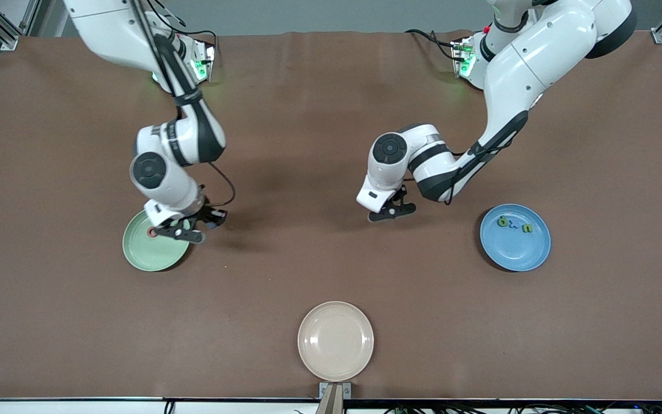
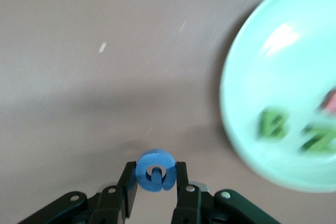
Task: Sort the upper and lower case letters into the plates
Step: 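Drop the O in the green plate while the left gripper drops the e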
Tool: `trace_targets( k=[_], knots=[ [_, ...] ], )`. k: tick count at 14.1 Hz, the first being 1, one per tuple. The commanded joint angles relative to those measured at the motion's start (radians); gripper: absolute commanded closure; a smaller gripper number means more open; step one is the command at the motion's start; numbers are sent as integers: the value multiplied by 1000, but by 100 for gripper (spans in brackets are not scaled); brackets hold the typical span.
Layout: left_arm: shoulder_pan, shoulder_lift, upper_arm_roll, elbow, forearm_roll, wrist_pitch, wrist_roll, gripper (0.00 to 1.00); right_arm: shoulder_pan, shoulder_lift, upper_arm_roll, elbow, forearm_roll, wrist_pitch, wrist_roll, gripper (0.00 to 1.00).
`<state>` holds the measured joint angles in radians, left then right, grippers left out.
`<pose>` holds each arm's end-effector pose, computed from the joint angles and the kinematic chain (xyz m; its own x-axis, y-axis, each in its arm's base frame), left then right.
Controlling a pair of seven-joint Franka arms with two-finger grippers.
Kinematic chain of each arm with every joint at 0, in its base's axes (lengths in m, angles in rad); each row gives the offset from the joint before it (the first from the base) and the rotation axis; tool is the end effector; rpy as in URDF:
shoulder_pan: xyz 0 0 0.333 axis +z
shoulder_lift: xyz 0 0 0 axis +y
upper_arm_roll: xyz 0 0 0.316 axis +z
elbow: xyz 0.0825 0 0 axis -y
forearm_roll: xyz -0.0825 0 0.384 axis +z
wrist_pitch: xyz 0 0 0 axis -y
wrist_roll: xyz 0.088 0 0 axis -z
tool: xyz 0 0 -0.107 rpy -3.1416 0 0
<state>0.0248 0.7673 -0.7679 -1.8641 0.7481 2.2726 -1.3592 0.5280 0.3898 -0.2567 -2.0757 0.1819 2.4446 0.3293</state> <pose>0.4862 -0.3921 0.1891 0.9770 0.2133 0.0052 0.2132 -0.9753 -0.0569 0.5657 0.1600 0.2444 0.9839 -0.1787 -0.0100 -0.1788 -0.9837 -0.0171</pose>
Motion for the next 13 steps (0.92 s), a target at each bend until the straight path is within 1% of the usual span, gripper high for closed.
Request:
trace_targets(
  k=[1,6,10,13],
  knots=[
    [70,-107,-2,-10,-10,-38,38,95,-89,23,21,51,7,-9,-142,100],
    [263,-143,-7,-15,-9,-38,230,95,-207,98,21,94,5,-7,-317,100],
    [410,-132,-2,-26,4,-38,406,95,-266,135,22,97,7,4,-391,99],
    [515,-125,-1,-47,5,-38,540,95,-272,162,25,97,11,36,-397,98]
  ],
)
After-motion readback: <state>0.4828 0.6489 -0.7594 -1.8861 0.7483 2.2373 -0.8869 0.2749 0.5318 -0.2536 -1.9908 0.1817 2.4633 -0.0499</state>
